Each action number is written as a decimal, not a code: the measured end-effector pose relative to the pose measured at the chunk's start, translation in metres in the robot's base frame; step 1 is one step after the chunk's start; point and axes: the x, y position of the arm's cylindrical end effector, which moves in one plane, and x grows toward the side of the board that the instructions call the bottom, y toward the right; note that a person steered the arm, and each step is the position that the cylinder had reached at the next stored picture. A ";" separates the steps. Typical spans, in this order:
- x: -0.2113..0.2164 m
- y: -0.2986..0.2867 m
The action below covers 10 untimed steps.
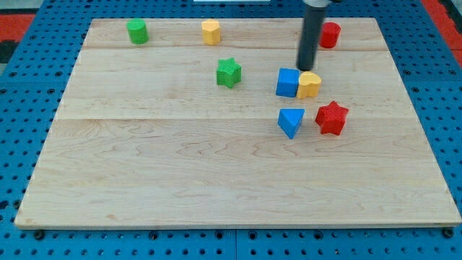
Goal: Place the red star to the left center
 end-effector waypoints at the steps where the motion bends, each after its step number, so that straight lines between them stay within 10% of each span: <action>1: 0.015 0.065; 3: 0.130 0.079; 10: 0.075 -0.208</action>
